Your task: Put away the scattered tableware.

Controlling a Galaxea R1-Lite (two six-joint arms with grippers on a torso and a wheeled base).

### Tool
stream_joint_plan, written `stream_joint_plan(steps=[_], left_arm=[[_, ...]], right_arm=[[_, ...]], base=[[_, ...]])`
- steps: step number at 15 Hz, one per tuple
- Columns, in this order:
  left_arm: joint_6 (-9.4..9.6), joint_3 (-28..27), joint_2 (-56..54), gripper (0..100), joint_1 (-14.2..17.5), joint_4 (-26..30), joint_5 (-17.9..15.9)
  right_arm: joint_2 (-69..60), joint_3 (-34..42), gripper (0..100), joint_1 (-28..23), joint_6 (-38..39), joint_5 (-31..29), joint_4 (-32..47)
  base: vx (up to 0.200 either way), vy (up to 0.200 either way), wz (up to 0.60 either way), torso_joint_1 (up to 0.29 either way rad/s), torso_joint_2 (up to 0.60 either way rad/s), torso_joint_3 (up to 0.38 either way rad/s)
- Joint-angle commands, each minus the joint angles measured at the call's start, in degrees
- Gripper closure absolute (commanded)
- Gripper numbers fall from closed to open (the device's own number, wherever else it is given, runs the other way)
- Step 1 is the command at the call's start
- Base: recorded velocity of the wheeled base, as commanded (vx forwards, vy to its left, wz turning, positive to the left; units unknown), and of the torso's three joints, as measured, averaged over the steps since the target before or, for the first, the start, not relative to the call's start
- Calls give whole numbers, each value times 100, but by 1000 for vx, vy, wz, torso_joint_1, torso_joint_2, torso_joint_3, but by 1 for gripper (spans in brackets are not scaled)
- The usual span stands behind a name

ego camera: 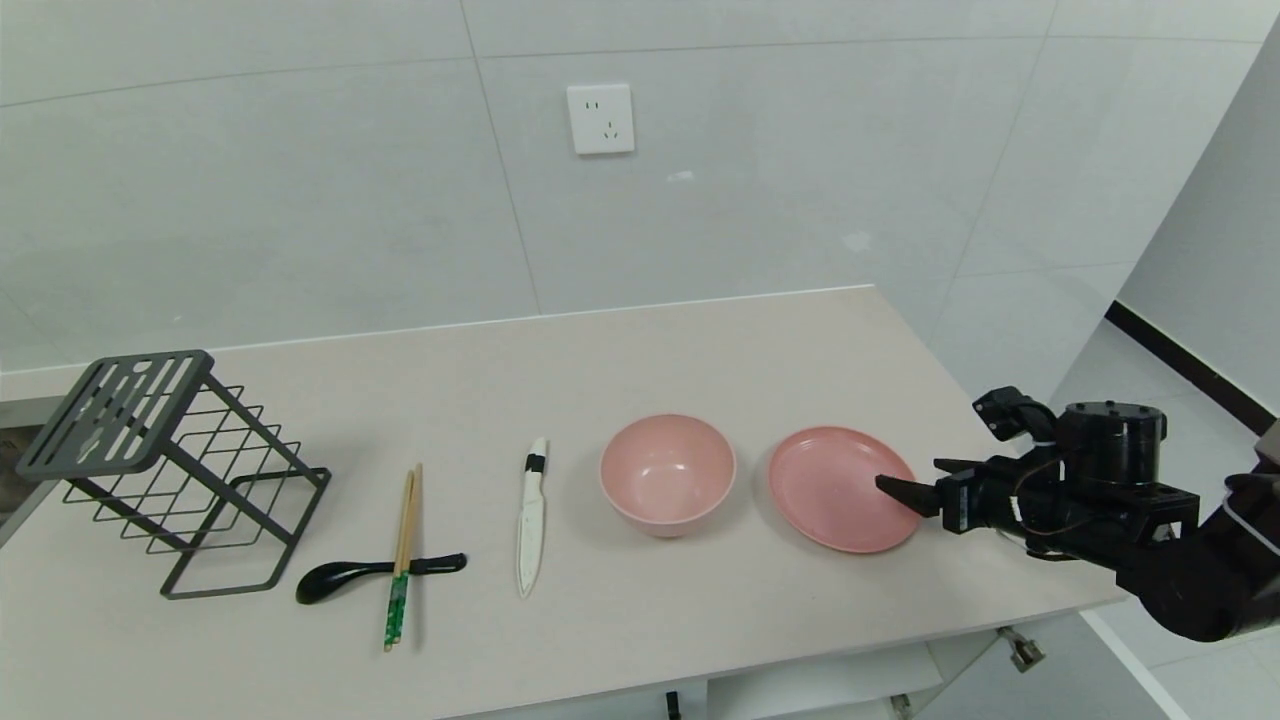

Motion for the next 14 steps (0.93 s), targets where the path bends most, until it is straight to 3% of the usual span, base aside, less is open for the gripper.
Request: stream_joint_plan(steps=[1, 11, 12, 14], left_arm=[[-2, -1, 7, 0, 4, -3, 1], [-2, -1, 7, 0, 4, -3, 1], [-2, -1, 7, 0, 4, -3, 1], [-2, 7, 7, 0, 4, -3, 1]], right_arm=[[389, -284, 0, 2, -1, -17, -1], [714, -468, 0, 432, -28, -149, -28], [723, -459, 100, 424, -116, -158, -54], [837, -512, 100, 406, -160, -289, -54]], base=[[0, 0, 0, 0, 0, 0], [0, 0, 0, 0, 0, 0], [0, 0, 0, 0, 0, 0], [0, 0, 0, 0, 0, 0]])
